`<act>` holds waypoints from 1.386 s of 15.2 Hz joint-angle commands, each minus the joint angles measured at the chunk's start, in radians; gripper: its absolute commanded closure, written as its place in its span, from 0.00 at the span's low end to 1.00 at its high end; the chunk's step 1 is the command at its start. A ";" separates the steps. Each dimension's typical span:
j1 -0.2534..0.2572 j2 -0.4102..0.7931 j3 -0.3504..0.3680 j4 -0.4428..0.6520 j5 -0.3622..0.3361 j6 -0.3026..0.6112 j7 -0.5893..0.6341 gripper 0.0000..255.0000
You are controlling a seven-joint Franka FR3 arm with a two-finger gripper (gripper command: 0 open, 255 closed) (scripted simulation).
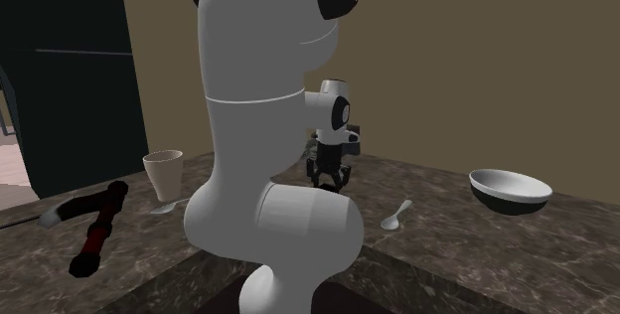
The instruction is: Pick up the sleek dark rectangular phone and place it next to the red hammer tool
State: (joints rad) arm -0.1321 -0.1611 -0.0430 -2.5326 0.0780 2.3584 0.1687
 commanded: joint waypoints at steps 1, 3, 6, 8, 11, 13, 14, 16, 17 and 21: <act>0.001 -0.009 0.001 0.003 -0.001 -0.014 0.001 1.00; 0.000 -0.028 0.001 0.014 -0.004 -0.044 0.005 1.00; -0.001 -0.056 0.002 0.032 -0.008 -0.089 0.010 1.00; -0.002 -0.072 0.002 0.045 -0.011 -0.119 0.013 1.00; -0.003 -0.096 0.003 0.066 -0.014 -0.163 0.017 1.00; -0.003 -0.110 0.003 0.082 -0.016 -0.193 0.019 1.00; -0.004 -0.117 0.003 0.090 -0.017 -0.207 0.020 1.00; -0.004 -0.129 0.003 0.106 -0.018 -0.236 0.023 1.00; -0.004 -0.135 0.003 0.115 -0.019 -0.251 0.024 1.00; -0.005 -0.156 0.004 0.151 -0.022 -0.308 0.028 1.00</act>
State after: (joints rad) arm -0.1359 -0.3116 -0.0380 -2.3931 0.0575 2.0680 0.1972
